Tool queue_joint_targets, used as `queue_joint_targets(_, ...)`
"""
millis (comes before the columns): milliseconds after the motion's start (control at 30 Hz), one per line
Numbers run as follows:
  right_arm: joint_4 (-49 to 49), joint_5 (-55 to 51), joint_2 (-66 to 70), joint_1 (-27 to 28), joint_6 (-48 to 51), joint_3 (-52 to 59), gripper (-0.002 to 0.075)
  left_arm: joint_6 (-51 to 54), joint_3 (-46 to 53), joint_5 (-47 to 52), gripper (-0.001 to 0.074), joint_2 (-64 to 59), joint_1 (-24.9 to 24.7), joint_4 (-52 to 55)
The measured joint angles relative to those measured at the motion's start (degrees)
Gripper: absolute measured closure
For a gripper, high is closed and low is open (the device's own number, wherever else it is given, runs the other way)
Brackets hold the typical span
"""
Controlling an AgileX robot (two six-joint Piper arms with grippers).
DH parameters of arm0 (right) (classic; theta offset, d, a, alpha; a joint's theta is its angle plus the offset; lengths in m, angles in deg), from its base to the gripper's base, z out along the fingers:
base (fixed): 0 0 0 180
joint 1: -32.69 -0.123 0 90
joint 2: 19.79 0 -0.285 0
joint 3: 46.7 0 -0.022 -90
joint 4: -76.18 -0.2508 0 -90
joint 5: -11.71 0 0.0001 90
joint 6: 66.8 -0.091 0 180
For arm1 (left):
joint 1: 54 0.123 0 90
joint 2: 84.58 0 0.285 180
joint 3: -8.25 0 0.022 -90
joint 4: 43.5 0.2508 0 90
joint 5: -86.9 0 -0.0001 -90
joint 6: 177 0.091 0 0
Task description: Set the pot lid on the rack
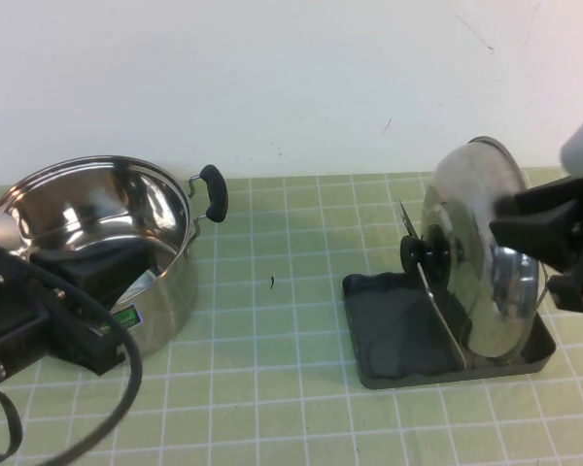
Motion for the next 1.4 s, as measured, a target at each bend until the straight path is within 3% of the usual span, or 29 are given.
queue_joint_targets(200, 0.71, 0.11, -9.76, 0.00, 0.00, 0.00, 0.0564, -9.81, 0.00, 6.01, 0.0736, 7.31, 0.00, 12.30)
queue_joint_targets(333, 1.37, 1.70, -20.92, 0.00, 0.00, 1.65, 0.0656, -20.88, 1.49, 16.90, 0.0736, 18.28, 0.00, 22.26)
queue_joint_targets(467, 1.37, 3.20, -30.75, 0.00, 0.00, 8.18, 0.0712, -26.79, 5.22, 25.20, 0.0736, 30.49, 0.00, 24.20)
queue_joint_targets(800, -1.70, 6.21, -48.66, 0.00, 0.00, 22.77, 0.0727, -29.79, 17.65, 29.51, 0.0736, 50.60, 0.00, 24.30)
queue_joint_targets(1400, -2.08, 6.37, -49.28, 0.00, 0.00, 25.01, 0.0727, -30.33, 25.28, 24.80, 0.0736, 52.90, 0.00, 24.77)
